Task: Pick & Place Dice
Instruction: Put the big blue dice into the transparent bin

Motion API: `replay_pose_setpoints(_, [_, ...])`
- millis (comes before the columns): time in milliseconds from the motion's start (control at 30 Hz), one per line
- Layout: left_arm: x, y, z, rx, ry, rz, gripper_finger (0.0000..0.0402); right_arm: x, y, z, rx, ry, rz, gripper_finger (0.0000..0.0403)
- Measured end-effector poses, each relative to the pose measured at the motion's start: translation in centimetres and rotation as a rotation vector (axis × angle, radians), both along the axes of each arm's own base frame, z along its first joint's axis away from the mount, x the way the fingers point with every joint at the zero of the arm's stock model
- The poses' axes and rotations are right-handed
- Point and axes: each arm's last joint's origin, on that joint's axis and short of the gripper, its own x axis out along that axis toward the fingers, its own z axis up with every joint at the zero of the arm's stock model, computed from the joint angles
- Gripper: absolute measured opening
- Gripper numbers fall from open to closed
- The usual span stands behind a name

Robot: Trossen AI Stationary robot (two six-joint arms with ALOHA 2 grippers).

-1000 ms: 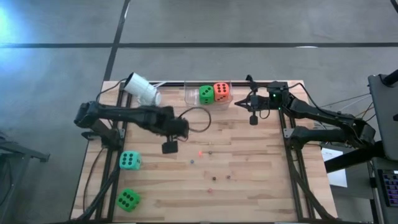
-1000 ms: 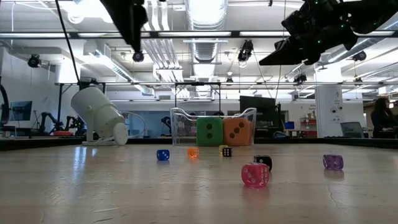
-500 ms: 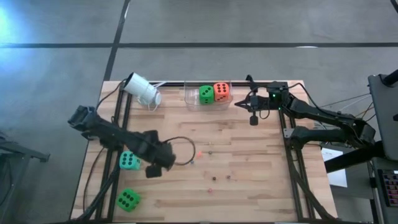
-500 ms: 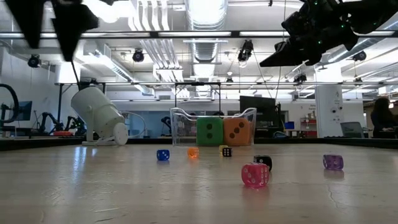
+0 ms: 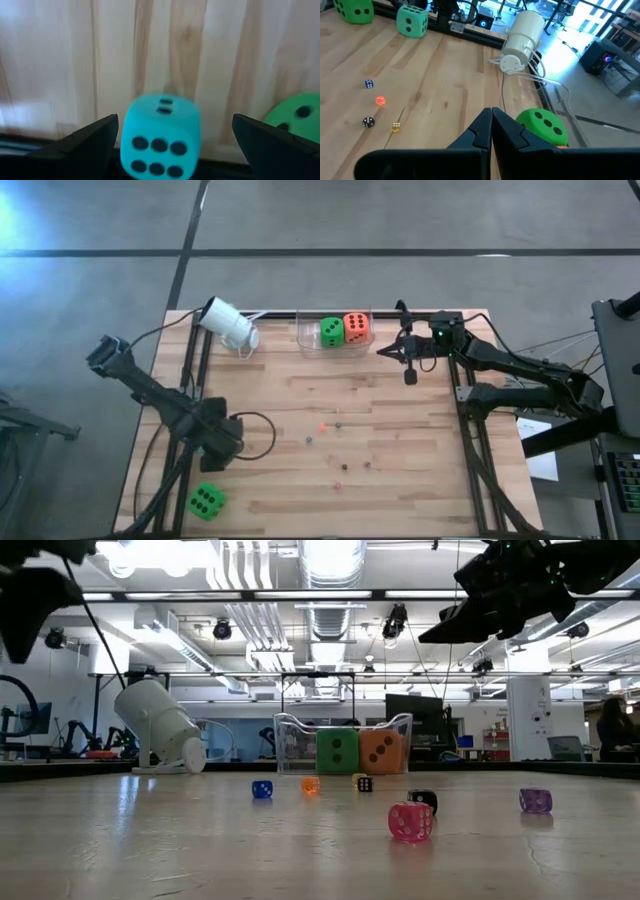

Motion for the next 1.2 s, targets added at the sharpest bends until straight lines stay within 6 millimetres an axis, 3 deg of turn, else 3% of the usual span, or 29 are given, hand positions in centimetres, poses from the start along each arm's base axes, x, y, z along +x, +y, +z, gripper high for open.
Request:
replay_pose_setpoints(333, [-2.0,1.2,-1.4,-0.052,0.047,0.003,0.0395,0.0,0.0,0.0,0.022,-0.001,-0.005,0.0008])
replay_pose_setpoints(1200, [-3.0,1.6,-3.8,-0.075,0.154,-0.019,0.0395,0.0,0.0,-0.2,0.024,0.003,-0.005,0.0008])
